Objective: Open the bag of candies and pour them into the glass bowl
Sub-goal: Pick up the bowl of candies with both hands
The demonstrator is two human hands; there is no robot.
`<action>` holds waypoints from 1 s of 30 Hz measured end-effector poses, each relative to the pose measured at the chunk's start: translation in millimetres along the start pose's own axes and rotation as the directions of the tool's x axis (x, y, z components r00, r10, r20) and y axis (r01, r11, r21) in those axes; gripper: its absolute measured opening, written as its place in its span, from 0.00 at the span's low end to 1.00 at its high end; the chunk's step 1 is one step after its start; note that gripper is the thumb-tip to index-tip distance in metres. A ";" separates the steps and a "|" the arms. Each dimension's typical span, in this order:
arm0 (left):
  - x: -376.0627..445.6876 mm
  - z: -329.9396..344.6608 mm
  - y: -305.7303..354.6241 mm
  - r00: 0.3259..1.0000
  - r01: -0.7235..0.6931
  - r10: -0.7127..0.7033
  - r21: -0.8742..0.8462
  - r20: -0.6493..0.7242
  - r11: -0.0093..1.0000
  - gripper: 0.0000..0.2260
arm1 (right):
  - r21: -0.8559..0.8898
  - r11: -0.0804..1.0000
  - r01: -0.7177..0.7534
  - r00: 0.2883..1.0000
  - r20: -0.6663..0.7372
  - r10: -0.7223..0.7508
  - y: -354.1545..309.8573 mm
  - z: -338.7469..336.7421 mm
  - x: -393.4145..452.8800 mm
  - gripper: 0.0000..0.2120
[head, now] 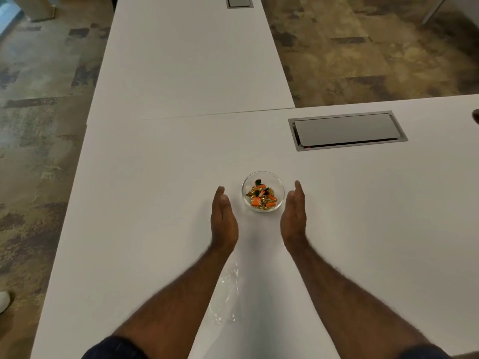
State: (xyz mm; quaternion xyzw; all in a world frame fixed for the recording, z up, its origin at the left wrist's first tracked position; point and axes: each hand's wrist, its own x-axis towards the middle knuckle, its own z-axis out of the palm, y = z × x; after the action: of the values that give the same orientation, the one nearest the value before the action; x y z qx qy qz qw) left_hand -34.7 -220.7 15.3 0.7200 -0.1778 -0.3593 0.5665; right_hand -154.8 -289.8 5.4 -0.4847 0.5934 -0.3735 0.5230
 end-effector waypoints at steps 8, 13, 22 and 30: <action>53.2 48.2 -0.5 0.970 0.238 -0.243 -0.214 0.003 0.948 0.20 | 0.131 0.972 -0.197 0.979 0.075 0.189 6.3 8.2 48.9 0.20; 62.6 63.3 -7.2 0.949 0.312 -0.313 -0.227 0.033 0.922 0.18 | 0.158 0.949 -0.274 0.960 0.103 0.261 13.3 21.0 59.9 0.15; 72.2 79.3 -14.8 0.925 0.332 -0.367 -0.264 -0.096 0.906 0.14 | 0.222 0.917 -0.332 0.943 0.078 0.323 15.4 32.9 68.2 0.13; 64.9 86.4 -9.6 0.924 0.324 -0.361 -0.243 -0.126 0.914 0.15 | 0.204 0.922 -0.328 0.944 0.059 0.323 5.1 27.0 63.4 0.14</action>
State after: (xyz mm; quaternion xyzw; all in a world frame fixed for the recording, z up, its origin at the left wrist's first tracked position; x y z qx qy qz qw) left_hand -54.2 -320.4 -23.0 0.7015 0.0402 -0.4086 0.5826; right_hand -128.2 -348.0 -20.6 -0.3257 0.6164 -0.3362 0.6332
